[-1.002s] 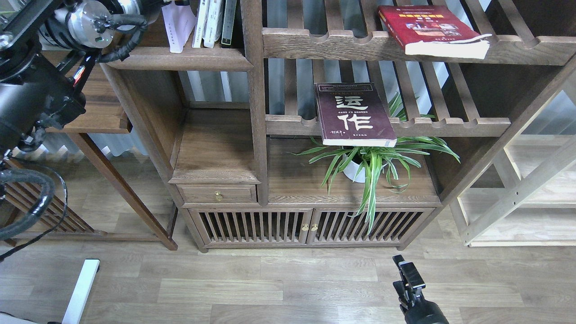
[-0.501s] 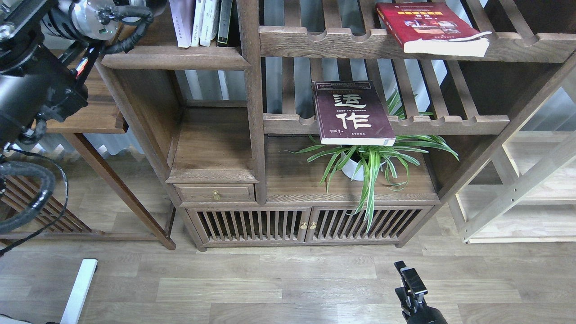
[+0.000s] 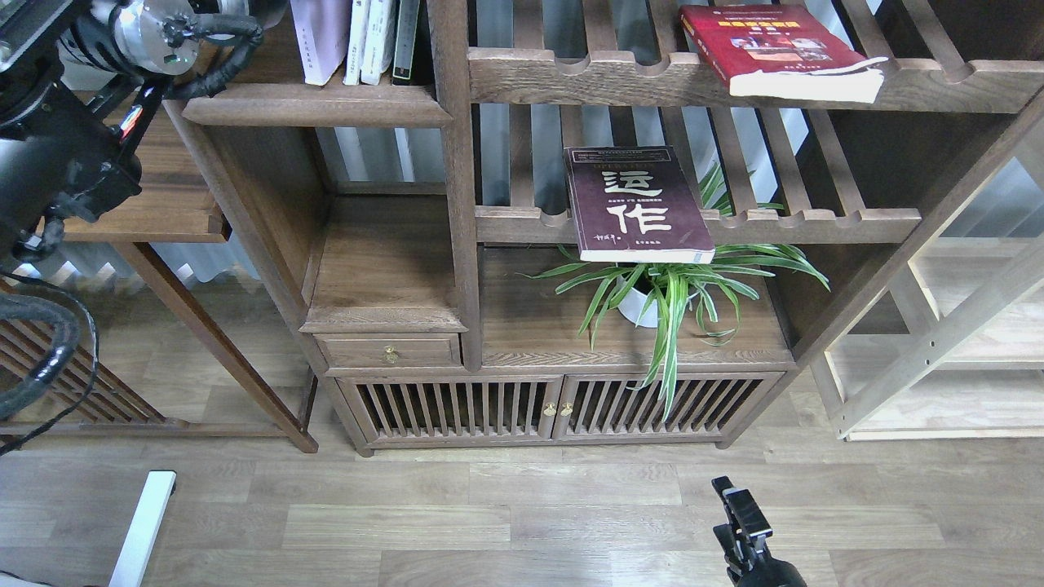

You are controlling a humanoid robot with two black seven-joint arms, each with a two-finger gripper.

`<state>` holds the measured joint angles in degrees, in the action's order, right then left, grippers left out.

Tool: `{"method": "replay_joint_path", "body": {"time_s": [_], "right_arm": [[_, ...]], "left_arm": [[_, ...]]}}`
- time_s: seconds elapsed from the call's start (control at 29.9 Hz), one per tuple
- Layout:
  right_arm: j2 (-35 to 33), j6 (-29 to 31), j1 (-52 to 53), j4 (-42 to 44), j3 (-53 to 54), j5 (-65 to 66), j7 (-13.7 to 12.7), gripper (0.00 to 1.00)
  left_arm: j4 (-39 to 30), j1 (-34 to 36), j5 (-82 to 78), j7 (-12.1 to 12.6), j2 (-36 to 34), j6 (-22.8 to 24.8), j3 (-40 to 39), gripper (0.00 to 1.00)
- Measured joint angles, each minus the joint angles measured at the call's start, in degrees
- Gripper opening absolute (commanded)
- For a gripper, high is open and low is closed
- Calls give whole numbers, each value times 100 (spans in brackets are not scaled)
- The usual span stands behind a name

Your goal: Organize books on shelf

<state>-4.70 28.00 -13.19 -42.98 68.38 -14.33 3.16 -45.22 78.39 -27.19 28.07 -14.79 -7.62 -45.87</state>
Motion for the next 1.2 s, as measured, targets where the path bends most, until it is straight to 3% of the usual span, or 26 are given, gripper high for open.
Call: {"method": "replay_joint_path", "body": {"time_s": [0.07,0.17,0.2,0.47,0.53,1.2], "right_arm": [[-14,0,0,0,0,-1,1,100],[-23,0,0,0,0,-6,8,100],[-27,0,1,0,0,-7,9,100],[-24,0,43,6,-7,-8,10,99],[-22,0,58,7,-10,-8,10,100],[2,0,51,10,-26,0,6,100]], "left_arm": [[-87,7,64,0,-11,46,-140,22],[-141,10,110,0,-11,64,-187,66],[-146,11,98,-2,-10,55,-155,72],[-196,51,-97,-12,-492,-29,669,86],[-213,51,-122,-10,-595,-6,804,100],[-253,123,-128,-7,-373,51,810,100]]}}
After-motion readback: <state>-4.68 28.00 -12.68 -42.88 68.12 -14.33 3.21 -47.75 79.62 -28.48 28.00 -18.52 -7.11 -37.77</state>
